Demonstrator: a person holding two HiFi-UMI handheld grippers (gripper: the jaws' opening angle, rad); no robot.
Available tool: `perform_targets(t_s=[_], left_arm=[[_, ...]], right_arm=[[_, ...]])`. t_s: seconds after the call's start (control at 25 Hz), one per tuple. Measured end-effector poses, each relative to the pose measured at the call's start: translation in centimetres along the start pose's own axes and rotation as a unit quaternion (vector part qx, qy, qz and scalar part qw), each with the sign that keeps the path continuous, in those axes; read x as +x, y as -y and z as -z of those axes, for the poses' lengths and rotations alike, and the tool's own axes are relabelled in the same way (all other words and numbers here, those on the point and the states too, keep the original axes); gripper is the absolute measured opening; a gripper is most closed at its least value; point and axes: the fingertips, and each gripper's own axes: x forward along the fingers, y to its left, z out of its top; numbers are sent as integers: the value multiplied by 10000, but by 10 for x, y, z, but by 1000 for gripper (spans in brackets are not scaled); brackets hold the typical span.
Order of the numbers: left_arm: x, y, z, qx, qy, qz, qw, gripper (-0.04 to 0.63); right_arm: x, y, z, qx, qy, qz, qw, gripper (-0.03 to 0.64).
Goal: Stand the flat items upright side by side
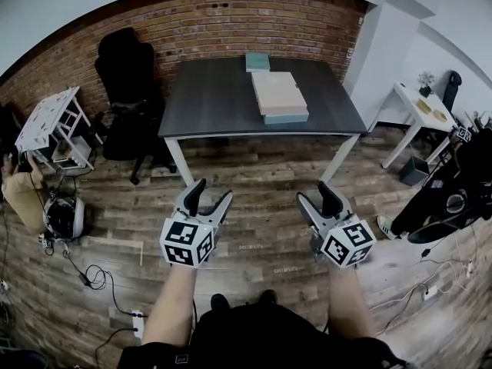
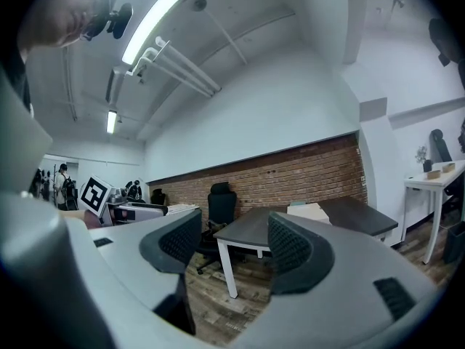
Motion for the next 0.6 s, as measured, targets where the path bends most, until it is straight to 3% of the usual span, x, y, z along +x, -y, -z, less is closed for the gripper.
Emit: perform_targets(t_s=[0.36,0.6], left_arm=[[12,16,7,112,-195,121,9997,405],[31,40,7,211,-297,75,9993,479]], right_arm=[[-2,13,10,105,-110,-69,9999,485],[-13,34,11,80,-107,-141,9998,537]])
